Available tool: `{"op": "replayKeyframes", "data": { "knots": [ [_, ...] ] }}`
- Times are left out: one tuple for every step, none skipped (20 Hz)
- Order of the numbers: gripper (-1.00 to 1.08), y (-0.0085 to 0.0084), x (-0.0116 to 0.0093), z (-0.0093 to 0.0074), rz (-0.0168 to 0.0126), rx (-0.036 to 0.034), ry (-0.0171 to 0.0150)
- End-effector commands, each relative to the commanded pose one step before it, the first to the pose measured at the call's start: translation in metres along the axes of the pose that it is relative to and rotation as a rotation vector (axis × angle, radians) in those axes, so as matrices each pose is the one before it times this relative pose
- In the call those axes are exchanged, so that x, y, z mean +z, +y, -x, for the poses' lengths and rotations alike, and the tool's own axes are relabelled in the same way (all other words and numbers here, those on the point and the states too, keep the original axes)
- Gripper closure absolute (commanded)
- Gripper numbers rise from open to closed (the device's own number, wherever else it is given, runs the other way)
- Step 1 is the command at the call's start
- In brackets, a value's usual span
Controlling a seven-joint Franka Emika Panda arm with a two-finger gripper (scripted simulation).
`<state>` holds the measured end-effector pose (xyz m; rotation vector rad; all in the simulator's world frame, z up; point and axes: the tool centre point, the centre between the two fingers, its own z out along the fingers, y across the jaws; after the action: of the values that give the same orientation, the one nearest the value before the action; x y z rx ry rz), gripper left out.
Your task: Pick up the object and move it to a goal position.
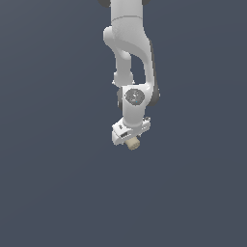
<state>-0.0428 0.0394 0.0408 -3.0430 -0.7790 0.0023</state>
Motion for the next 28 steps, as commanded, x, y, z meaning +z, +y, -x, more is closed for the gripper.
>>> {"op": "replayKeyframes", "data": {
  "knots": [
    [1.08,0.00034,0.00117,-0.00055,0.00065,-0.00008,0.00121],
    [1.08,0.0,0.0,0.0,0.0,0.0,0.0],
    [1.08,0.0,0.0,0.0,0.0,0.0,0.0],
    [1.08,0.0,0.0,0.0,0.0,0.0,0.0],
    [1.08,0.0,0.0,0.0,0.0,0.0,0.0],
    [1.08,0.0,0.0,0.0,0.0,0.0,0.0],
    [1.08,0.0,0.0,0.0,0.0,0.0,0.0],
    [1.08,0.0,0.0,0.0,0.0,0.0,0.0],
    [1.08,0.0,0.0,0.0,0.0,0.0,0.0],
    [1.08,0.0,0.0,0.0,0.0,0.0,0.0],
    [1.08,0.00041,-0.00088,0.00017,0.00085,0.0004,0.00027],
    [1.08,0.00015,-0.00021,0.00017,0.0,0.0,0.0],
    [1.08,0.00046,-0.00062,0.00052,0.0,0.0,0.0],
    [1.08,0.00076,-0.00103,0.00086,0.0,0.0,0.0],
    [1.08,0.00107,-0.00144,0.00121,0.0,0.0,0.0],
    [1.08,0.00138,-0.00186,0.00155,0.0,0.0,0.0],
    [1.08,0.00169,-0.00228,0.0019,0.0,0.0,0.0],
    [1.08,0.00201,-0.0027,0.00225,0.0,0.0,0.0],
    [1.08,0.00232,-0.00313,0.0026,0.0,0.0,0.0],
    [1.08,0.00264,-0.00357,0.00296,0.0,0.0,0.0],
    [1.08,0.00297,-0.00401,0.00331,0.0,0.0,0.0],
    [1.08,0.00331,-0.00446,0.00368,0.0,0.0,0.0],
    [1.08,0.00365,-0.00492,0.00405,0.0,0.0,0.0],
    [1.08,0.004,-0.0054,0.00442,0.0,0.0,0.0],
    [1.08,0.00436,-0.00589,0.0048,0.0,0.0,0.0],
    [1.08,0.00454,-0.00627,0.00506,-0.00023,-0.00042,-0.0001],
    [1.08,0.00508,-0.00686,0.00554,0.0,0.0,0.0],
    [1.08,0.00543,-0.00734,0.00588,0.0,0.0,0.0]
  ]
}}
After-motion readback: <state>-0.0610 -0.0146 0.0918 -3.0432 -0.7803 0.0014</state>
